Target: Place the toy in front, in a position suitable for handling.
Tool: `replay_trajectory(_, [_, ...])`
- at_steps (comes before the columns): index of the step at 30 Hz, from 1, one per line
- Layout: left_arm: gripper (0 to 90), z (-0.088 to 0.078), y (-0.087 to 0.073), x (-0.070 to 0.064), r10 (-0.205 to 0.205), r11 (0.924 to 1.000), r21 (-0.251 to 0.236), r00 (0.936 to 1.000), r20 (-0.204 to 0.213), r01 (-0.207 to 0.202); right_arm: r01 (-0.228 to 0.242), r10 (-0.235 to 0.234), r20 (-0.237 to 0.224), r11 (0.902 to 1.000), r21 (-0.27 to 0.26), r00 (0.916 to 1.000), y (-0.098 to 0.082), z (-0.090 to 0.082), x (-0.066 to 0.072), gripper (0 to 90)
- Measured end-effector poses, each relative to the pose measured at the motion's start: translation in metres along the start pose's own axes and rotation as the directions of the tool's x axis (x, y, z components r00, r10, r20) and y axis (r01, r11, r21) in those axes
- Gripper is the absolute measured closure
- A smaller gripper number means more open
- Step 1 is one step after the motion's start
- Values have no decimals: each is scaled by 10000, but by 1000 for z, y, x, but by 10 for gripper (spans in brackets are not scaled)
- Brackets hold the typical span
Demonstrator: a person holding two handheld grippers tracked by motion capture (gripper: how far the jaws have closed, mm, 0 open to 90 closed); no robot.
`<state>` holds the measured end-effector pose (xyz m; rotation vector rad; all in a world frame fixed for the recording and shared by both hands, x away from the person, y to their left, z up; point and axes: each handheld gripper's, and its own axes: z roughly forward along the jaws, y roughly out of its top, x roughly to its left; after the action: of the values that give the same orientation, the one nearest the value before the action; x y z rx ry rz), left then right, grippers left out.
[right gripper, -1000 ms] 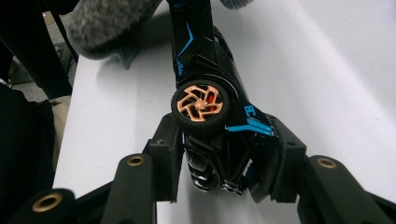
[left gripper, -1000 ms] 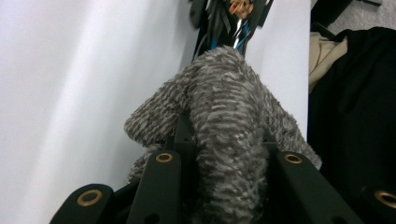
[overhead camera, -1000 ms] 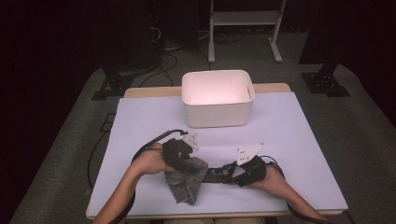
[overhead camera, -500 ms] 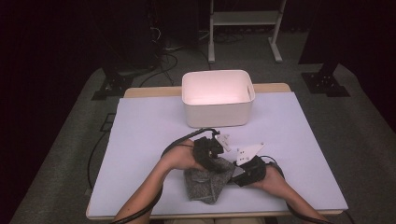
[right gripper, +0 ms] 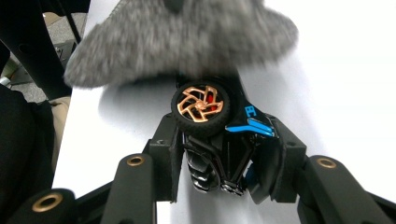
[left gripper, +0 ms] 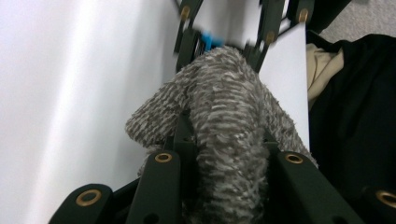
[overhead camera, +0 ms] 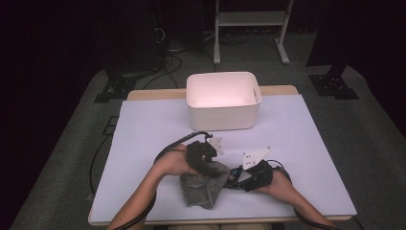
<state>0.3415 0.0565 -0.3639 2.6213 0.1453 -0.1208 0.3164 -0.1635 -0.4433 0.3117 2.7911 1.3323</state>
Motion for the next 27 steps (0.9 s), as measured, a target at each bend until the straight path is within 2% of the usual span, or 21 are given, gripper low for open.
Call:
replay_trajectory(7, [711,-21,-39,1,-751,9961,-482,9966,-335,734,-72,72,-32,10000,46,10000,1,0,0,534])
replay_trajectory(11, [712,-26,-50,0,-826,9937,-789,9957,-418,791,-185,188,-208,9997,128,9996,2,0,-3,523])
replay_trajectory(14, [713,-25,-52,0,-702,9934,-936,9967,-407,661,-319,323,-317,9994,139,9990,7,-2,-4,477])
replay_trajectory(18, [714,-20,-49,0,-493,9933,-1065,9984,-282,460,111,-101,-302,9994,319,9995,22,1,0,467])
replay_trajectory(20, [714,-18,-47,-1,-414,9930,-1118,9988,-261,382,374,-354,-366,9978,540,9987,30,5,2,483])
replay_trajectory(23, [716,-17,-46,-1,-295,9924,-1202,9990,-343,251,630,-600,-366,9942,877,9975,38,12,3,563])
replay_trajectory(27, [724,-21,-49,1,-272,9909,-1326,9992,-304,230,876,-837,-355,9877,1298,9959,44,12,2,587])
